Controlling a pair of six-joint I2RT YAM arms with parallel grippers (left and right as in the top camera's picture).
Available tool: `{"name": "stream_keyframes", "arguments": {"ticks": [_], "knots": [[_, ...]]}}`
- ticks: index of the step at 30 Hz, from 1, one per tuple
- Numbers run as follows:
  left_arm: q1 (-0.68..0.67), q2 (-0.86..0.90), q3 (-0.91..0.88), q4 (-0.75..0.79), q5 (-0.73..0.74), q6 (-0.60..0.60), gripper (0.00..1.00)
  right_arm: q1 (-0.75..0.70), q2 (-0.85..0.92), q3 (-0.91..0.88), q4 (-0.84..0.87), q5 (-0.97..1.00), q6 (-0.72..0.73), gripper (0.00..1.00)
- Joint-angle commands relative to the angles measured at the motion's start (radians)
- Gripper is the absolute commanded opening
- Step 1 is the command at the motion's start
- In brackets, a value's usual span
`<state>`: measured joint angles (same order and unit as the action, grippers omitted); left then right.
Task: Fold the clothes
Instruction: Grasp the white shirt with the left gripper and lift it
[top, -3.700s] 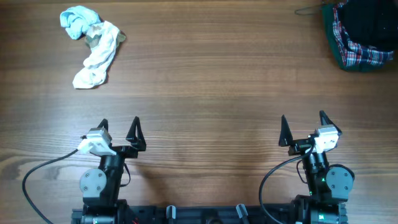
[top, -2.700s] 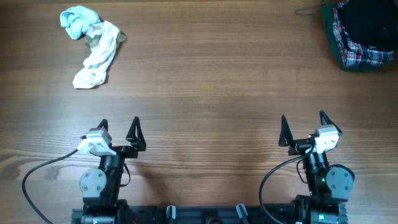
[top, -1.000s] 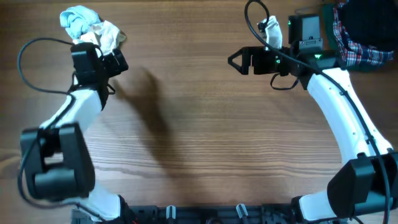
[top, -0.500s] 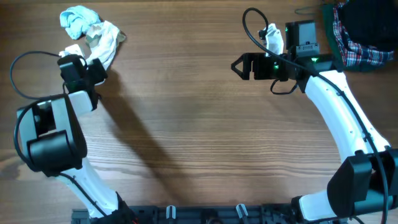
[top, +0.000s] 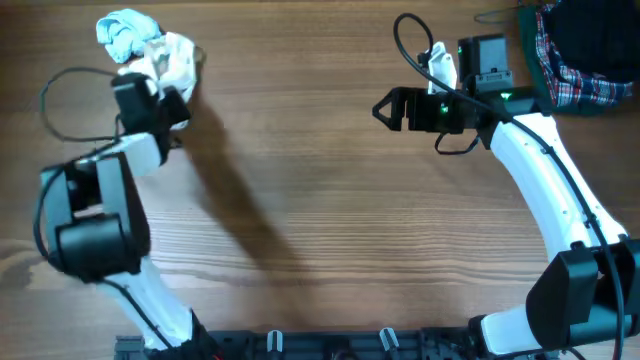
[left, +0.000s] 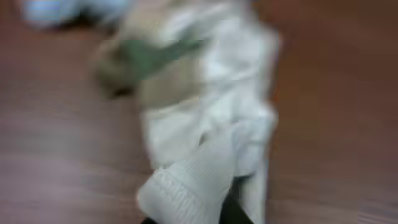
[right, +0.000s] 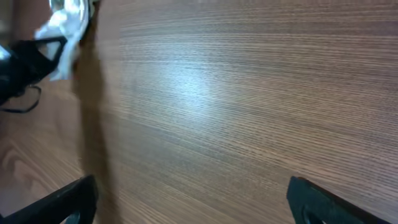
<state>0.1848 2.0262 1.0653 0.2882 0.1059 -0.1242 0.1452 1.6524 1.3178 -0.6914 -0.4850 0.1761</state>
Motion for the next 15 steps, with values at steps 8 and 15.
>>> {"name": "stream_keyframes", "arguments": {"ticks": [8, 15], "knots": [[-0.489, -0.510, 0.011, -0.259, 0.013, -0.042, 0.04, 0.004, 0.010, -0.005, 0.008, -0.048, 0.006, 0.94], [-0.507, -0.569, 0.011, -0.236, 0.032, -0.142, 0.04, 0.006, 0.010, -0.005, -0.049, -0.093, -0.069, 0.94]]}}
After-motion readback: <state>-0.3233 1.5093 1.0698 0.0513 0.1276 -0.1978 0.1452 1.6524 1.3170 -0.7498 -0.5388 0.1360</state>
